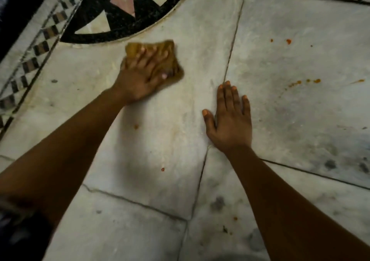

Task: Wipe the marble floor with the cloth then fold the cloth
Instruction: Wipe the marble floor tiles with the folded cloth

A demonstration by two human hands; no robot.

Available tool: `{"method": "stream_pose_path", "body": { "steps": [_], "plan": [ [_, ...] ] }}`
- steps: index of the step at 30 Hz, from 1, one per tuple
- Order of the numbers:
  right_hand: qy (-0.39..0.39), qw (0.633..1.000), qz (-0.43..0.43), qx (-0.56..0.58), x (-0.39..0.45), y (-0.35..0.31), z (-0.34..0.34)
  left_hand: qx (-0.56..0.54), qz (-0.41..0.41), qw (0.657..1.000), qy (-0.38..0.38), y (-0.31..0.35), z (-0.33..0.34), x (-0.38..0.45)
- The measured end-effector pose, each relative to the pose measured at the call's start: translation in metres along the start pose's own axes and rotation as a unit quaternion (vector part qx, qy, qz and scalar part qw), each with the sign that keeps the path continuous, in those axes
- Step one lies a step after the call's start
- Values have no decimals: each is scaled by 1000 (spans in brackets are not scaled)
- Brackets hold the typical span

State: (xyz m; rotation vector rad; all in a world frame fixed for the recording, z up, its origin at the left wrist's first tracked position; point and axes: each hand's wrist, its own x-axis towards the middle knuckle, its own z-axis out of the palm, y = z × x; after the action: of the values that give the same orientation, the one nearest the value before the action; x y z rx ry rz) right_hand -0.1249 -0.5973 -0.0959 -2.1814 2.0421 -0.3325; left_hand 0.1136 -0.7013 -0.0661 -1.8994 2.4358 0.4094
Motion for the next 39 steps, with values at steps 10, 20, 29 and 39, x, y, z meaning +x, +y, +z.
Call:
{"method": "stream_pose_path", "body": {
  "steps": [10, 20, 29, 39],
  "plan": [
    [-31, 999, -9, -16, 0, 1, -4, 28, 40, 999, 0, 44, 19, -54],
    [-80, 997, 4, -11, 2, 1, -12, 47, -12, 997, -65, 66, 0, -56],
    [-105, 993, -61, 8, -89, -41, -8, -58, -123, 988, -74, -17, -24, -88],
    [-102, 992, -67, -14, -97, -41, -7, 17, -28, 999, -11, -7, 29, -176]
  ]
}}
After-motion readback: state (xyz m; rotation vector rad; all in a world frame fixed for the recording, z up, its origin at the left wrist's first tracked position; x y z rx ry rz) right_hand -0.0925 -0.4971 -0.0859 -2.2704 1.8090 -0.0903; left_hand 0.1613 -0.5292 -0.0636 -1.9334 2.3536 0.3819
